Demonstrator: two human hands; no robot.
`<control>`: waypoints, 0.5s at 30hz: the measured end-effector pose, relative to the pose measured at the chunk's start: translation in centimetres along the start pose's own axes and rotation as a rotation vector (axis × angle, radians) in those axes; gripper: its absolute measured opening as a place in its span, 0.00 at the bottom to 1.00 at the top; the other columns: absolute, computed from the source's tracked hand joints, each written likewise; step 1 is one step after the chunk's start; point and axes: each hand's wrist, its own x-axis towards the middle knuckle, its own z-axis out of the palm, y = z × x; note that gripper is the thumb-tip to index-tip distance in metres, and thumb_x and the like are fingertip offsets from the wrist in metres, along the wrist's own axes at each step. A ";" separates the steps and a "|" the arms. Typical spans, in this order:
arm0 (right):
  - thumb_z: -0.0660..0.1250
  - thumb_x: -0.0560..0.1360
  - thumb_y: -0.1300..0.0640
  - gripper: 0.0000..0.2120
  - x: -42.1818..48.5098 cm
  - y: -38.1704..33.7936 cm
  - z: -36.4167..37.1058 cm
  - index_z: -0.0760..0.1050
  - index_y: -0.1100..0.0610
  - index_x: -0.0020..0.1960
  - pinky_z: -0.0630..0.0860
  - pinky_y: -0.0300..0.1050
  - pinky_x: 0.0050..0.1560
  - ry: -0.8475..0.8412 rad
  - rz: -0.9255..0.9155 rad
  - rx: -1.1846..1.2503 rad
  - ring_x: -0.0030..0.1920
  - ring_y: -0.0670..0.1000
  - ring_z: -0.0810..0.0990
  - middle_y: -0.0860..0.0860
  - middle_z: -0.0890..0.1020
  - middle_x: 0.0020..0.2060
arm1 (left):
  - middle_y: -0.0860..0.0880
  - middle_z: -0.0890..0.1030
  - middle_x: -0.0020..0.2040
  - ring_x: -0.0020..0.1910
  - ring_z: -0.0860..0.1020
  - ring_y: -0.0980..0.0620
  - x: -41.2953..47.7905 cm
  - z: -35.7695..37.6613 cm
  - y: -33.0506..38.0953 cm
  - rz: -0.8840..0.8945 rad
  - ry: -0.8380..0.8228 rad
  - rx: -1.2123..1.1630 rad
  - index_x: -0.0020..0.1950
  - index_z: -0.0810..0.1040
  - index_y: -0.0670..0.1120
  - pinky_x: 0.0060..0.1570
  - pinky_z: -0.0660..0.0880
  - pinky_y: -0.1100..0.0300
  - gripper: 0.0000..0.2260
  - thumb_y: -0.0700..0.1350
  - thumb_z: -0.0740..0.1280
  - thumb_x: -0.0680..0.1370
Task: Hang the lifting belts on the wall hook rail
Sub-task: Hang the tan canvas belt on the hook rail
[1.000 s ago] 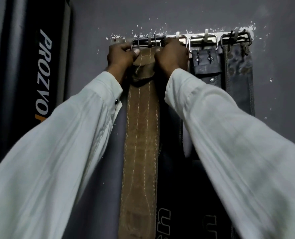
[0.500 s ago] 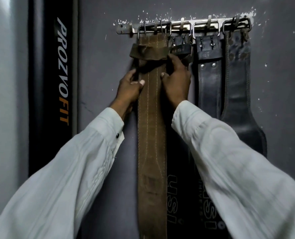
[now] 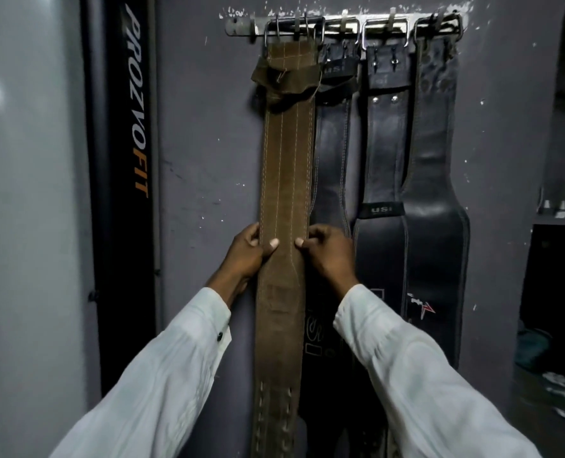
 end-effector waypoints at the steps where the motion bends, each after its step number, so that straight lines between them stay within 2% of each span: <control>1: 0.73 0.72 0.54 0.07 -0.6 0.5 0.2 0.84 0.53 0.49 0.76 0.37 0.47 0.003 0.005 -0.012 0.42 0.43 0.83 0.46 0.87 0.40 | 0.43 0.83 0.56 0.52 0.83 0.49 -0.6 0.1 -0.7 -0.004 0.007 0.010 0.65 0.75 0.43 0.51 0.82 0.57 0.14 0.35 0.66 0.79; 5: 0.73 0.72 0.53 0.08 -3.5 2.1 0.7 0.84 0.52 0.50 0.78 0.41 0.54 -0.002 0.028 -0.096 0.47 0.49 0.84 0.48 0.87 0.44 | 0.44 0.84 0.57 0.56 0.83 0.48 -2.8 0.2 -3.5 -0.051 0.052 0.065 0.65 0.76 0.44 0.57 0.80 0.53 0.14 0.36 0.66 0.79; 7: 0.73 0.73 0.52 0.09 -5.5 2.7 0.7 0.83 0.53 0.52 0.76 0.41 0.54 -0.008 0.051 -0.148 0.50 0.51 0.84 0.50 0.87 0.46 | 0.46 0.85 0.54 0.54 0.83 0.48 -4.2 0.1 -4.9 -0.112 0.089 0.138 0.60 0.79 0.45 0.58 0.80 0.51 0.11 0.39 0.68 0.78; 9: 0.71 0.74 0.50 0.12 -7.7 3.3 1.0 0.80 0.54 0.55 0.77 0.43 0.56 -0.020 0.068 -0.155 0.52 0.53 0.83 0.51 0.86 0.50 | 0.47 0.86 0.49 0.51 0.83 0.47 -5.7 -0.2 -6.4 -0.185 0.159 0.326 0.52 0.80 0.47 0.57 0.79 0.48 0.06 0.45 0.71 0.76; 12: 0.70 0.75 0.47 0.15 -12.0 4.2 1.4 0.77 0.52 0.58 0.78 0.49 0.58 -0.062 0.114 -0.152 0.54 0.54 0.83 0.51 0.85 0.53 | 0.49 0.83 0.49 0.51 0.80 0.47 -9.8 -0.1 -7.7 -0.294 0.222 0.412 0.50 0.78 0.46 0.57 0.77 0.52 0.09 0.49 0.71 0.76; 15: 0.70 0.75 0.46 0.16 -16.9 5.3 1.6 0.77 0.51 0.59 0.78 0.46 0.56 -0.121 0.196 -0.117 0.54 0.51 0.83 0.49 0.85 0.52 | 0.50 0.79 0.42 0.46 0.78 0.48 -14.9 -0.2 -9.0 -0.362 0.201 0.385 0.46 0.77 0.45 0.50 0.74 0.57 0.07 0.48 0.70 0.77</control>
